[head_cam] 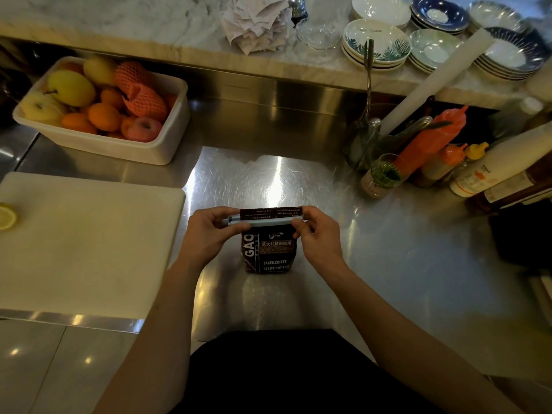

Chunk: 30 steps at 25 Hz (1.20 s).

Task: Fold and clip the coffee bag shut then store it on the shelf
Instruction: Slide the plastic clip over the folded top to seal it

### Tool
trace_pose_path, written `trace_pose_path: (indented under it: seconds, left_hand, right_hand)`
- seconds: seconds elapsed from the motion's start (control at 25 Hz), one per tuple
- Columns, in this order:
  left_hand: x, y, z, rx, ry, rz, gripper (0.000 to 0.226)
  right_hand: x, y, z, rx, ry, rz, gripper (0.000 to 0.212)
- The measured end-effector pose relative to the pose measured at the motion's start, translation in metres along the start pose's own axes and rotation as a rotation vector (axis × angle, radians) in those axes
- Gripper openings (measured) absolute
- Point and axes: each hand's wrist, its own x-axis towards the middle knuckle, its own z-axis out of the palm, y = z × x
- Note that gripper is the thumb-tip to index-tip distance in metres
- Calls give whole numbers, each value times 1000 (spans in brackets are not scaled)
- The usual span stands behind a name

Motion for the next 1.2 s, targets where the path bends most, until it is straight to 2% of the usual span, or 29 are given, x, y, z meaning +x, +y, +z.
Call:
trace_pose_path:
  seconds: [0.32,0.76,0.84,1.0,1.08,1.2]
  left_hand:
    - [-2,0,1,171,12,76,15]
    - [-4,4,1,192,20,81,7]
    - [-3,8,-1,219,-26,104,10]
    - [-1,17,7,298,-109,175,29]
    - [-1,16,10,283,-101,173,26]
    - [-2,17,9,280,-99,172,22]
  right_hand:
    - [-1,0,-1,8,-15,-5,15]
    - [2,3,-2,-20,-29,-33,13]
    - [4,5,-4,-105,-36,-66,11]
    - [7,5,-7,-186,-58,-90,12]
    - [7,2,-10,-221,-105,-126,19]
    - [10,-16,-14,-409,-314,-315,39]
